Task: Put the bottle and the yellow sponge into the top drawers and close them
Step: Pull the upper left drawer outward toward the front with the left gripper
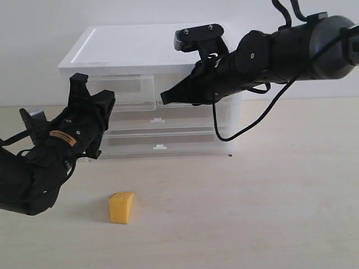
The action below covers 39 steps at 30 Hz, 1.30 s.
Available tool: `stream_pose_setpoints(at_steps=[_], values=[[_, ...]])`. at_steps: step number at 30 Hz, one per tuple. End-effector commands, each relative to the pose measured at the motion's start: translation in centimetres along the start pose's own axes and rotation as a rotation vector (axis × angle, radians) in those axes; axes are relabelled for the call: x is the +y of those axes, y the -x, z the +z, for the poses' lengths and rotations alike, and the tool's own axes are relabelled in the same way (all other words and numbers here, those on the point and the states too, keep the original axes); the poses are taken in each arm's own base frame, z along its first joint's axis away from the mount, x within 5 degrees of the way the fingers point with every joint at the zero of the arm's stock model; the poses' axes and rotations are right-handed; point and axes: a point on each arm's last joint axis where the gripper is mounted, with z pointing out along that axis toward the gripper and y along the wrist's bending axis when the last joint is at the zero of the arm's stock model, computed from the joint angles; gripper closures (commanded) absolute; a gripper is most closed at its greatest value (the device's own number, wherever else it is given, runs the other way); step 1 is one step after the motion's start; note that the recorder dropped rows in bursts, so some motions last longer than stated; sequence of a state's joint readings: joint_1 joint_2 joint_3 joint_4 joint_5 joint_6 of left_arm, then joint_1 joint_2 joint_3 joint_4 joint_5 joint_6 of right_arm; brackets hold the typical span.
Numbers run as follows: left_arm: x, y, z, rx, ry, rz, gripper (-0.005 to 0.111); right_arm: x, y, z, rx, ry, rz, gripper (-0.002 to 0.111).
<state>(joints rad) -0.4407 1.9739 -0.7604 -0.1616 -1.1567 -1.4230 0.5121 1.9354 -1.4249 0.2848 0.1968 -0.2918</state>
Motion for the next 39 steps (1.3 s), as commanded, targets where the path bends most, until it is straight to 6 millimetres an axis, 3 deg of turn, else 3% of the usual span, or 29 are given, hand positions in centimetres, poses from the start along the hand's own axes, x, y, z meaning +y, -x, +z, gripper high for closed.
stream_pose_setpoints(at_steps=[1, 9, 22, 30, 39], values=[[-1.4, -0.2, -0.2, 0.027, -0.087, 0.019, 0.103, -1.0, 1.7, 0.0, -0.139, -0.050, 0.006, 0.108], [-1.1, -1.1, -0.7, 0.030, -0.068, 0.008, 0.103, -0.9, 3.0, -0.3, -0.160, -0.041, 0.010, 0.108], [-0.5, -2.6, -2.0, 0.048, -0.029, -0.005, 0.103, -1.0, 2.5, 0.7, -0.140, -0.039, 0.023, 0.108], [-3.1, -2.4, -3.5, 0.059, -0.091, 0.036, 0.103, -1.1, 2.1, 1.5, -0.139, -0.045, 0.022, 0.108], [-3.4, -2.1, -5.3, 0.075, -0.079, 0.071, 0.103, -1.1, 2.0, 2.2, -0.130, -0.043, 0.024, 0.108]])
